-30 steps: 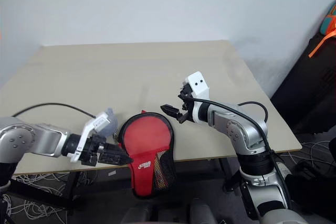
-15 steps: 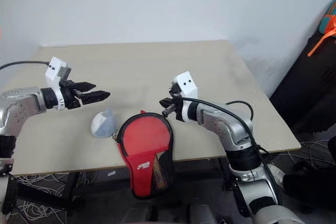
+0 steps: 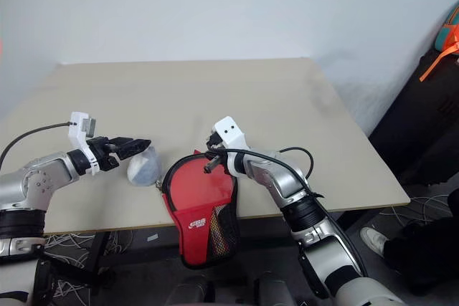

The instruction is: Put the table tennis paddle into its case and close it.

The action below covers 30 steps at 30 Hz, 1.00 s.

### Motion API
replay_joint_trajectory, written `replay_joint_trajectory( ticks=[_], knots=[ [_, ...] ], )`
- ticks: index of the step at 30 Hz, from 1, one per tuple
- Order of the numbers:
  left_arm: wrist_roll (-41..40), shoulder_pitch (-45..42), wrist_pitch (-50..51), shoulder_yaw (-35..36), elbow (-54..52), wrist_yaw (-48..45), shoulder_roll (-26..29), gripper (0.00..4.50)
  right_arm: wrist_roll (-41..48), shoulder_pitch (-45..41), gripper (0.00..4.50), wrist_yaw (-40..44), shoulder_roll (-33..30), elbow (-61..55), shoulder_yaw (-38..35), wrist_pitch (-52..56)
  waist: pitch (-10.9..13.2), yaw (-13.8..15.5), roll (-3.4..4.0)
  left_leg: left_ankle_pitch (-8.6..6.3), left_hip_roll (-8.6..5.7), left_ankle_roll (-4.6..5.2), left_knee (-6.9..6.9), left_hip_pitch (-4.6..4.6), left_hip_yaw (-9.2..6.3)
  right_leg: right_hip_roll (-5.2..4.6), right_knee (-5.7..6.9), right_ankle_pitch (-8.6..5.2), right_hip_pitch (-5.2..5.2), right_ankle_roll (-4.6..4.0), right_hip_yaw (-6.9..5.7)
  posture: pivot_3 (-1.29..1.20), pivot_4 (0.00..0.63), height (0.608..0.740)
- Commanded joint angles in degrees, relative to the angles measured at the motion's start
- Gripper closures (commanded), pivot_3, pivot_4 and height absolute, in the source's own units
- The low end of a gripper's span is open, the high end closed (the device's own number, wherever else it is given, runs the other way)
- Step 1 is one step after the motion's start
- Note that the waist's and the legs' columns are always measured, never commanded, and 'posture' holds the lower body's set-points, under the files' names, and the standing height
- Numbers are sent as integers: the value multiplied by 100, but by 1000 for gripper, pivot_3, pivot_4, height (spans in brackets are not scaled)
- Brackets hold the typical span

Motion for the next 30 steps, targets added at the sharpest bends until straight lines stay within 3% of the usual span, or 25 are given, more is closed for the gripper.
replay_joint_trajectory(
  ticks=[1, 9, 18, 30],
  knots=[
    [-225, -214, 41, 560, 205, 136, -51, 0, -149, 14, 4479, 142, 77, 57, 60, -284, 0, -1, 0, 0, 0, 0, 0, 0, 0, 0, 1, 0, -1, 0, 1, 0, 0, 739],
    [-164, -138, 73, 751, 672, 191, -320, 0, -440, 104, 4479, 345, 317, 476, 220, -644, -3, 4, -6, 1, -2, -1, 2, 0, -3, 1, 2, 0, 3, 1, -1, 0, 0, 739],
    [-93, 139, 357, 556, 387, 290, -687, 0, -609, 119, 4479, 406, 505, 614, 180, -680, -4, -1, -7, 0, -2, -2, 2, 2, -4, 1, 6, 0, 2, 1, 1, 0, 0, 739],
    [249, 556, 246, 297, 530, -35, -536, 0, -673, 110, 4479, 390, 512, 678, 85, -641, -5, -3, -5, 0, -1, -4, 1, 8, -3, 1, 8, 0, 4, 0, 1, 0, 0, 739]
  ],
)
